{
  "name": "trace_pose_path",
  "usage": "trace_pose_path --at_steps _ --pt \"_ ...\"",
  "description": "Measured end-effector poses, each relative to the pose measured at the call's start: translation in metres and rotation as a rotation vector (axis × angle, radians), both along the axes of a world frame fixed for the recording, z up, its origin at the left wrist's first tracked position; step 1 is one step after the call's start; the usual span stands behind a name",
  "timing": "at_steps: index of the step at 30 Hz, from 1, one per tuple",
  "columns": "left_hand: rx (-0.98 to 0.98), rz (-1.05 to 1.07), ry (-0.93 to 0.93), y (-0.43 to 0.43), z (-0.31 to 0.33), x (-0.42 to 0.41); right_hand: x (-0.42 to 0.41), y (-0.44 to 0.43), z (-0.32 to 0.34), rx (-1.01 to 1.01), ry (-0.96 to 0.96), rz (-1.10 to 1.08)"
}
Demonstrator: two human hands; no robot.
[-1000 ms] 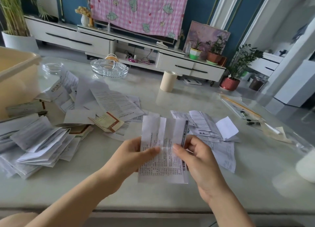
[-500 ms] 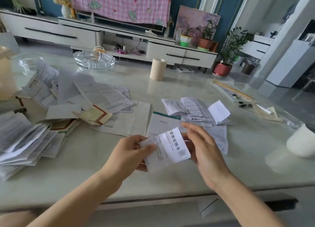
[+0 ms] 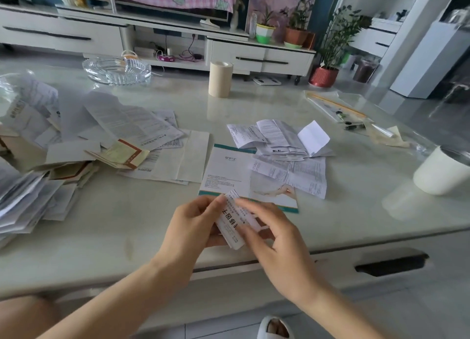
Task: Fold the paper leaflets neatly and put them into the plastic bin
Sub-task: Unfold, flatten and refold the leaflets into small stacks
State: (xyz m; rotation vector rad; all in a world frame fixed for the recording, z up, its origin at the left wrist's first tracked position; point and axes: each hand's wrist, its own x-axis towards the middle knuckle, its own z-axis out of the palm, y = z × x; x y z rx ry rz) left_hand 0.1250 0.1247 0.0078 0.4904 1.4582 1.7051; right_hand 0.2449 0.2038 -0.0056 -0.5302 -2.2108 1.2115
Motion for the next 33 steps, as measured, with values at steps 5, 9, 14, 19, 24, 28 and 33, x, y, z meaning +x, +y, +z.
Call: trace_pose_path --at_steps 5,9,14,19,24,28,33 --pt "0.044 0.055 0.257 0.002 -0.002 0.016 0.009 0.004 0.009 -0.321 0.030 -0.219" --pt "-0.072 0.014 0.464 0.008 -0.003 0.018 0.016 0.040 0.022 -0.353 0.049 -0.294" --pt "-0.143 0.016 0.324 0.011 -0.006 0.011 0.060 0.131 0.010 -0.250 0.136 -0.830" --pt "-0.169 -0.006 0.275 0.013 -0.007 0.009 0.098 0.171 -0.011 -0.239 0.051 -0.984" --pt "-0.168 -0.005 0.266 0.015 -0.011 0.011 0.102 0.180 -0.013 -0.304 0.051 -0.979" --pt "-0.172 -0.007 0.242 0.015 -0.010 0.009 0.103 0.181 -0.010 -0.331 0.082 -0.936" --pt "-0.154 -0.013 0.146 0.022 0.001 -0.001 0.101 0.181 -0.001 -0.116 0.046 -1.085"
